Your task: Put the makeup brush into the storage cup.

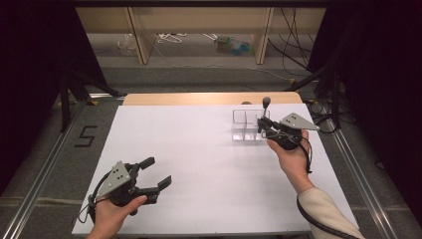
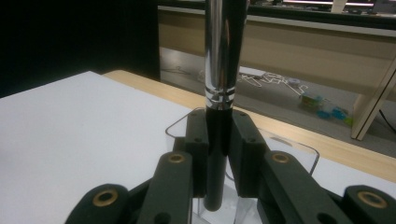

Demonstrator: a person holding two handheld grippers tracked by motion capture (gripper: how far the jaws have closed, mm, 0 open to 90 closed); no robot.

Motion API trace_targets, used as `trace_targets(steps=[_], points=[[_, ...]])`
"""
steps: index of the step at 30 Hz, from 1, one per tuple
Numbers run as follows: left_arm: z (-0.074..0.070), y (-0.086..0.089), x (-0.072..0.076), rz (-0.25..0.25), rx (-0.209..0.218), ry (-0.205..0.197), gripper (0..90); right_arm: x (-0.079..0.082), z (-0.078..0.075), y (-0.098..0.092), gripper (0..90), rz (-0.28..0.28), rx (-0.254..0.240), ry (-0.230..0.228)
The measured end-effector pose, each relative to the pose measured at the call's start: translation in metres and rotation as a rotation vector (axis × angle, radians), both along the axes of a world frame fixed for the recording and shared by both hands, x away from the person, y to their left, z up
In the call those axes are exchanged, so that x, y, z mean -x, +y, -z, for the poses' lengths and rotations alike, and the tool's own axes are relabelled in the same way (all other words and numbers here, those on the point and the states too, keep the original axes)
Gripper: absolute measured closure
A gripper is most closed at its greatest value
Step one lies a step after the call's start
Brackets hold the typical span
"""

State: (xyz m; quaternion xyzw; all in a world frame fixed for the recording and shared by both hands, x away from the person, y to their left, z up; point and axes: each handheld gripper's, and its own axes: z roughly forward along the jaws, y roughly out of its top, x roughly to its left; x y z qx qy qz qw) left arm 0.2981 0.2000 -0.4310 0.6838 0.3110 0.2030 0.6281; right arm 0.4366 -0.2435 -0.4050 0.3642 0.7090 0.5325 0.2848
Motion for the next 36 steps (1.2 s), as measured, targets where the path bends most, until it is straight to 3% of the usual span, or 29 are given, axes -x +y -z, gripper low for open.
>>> trace_targets(steps=[3, 4, 13, 16, 26, 29, 36], points=[[0.000, 0.000, 0.000, 0.000, 0.000, 0.000, 15.2, -0.002, 0.000, -0.001, 79.4, 0.010, 0.008, -0.020], [0.000, 0.000, 0.000, 0.000, 0.000, 0.000, 15.2, -0.001, 0.000, 0.000, 79.5, 0.010, 0.004, -0.004], [0.000, 0.000, 0.000, -0.002, 0.002, 0.002, 15.2, -0.005, 0.000, 0.000, 79.5, 0.020, -0.003, -0.020], [0.000, 0.000, 0.000, -0.003, 0.003, 0.002, 15.2, -0.006, 0.000, 0.000, 79.5, 0.016, -0.013, -0.006], [0.000, 0.000, 0.000, -0.003, 0.004, 0.003, 15.2, -0.010, 0.000, -0.002, 79.5, 0.025, 0.002, -0.015], [0.000, 0.000, 0.000, -0.003, 0.004, 0.003, 15.2, -0.010, -0.001, -0.002, 79.5, 0.025, 0.004, 0.002], [0.000, 0.000, 0.000, -0.003, 0.004, 0.004, 15.2, -0.013, -0.001, -0.002, 79.5, 0.038, 0.001, -0.020]])
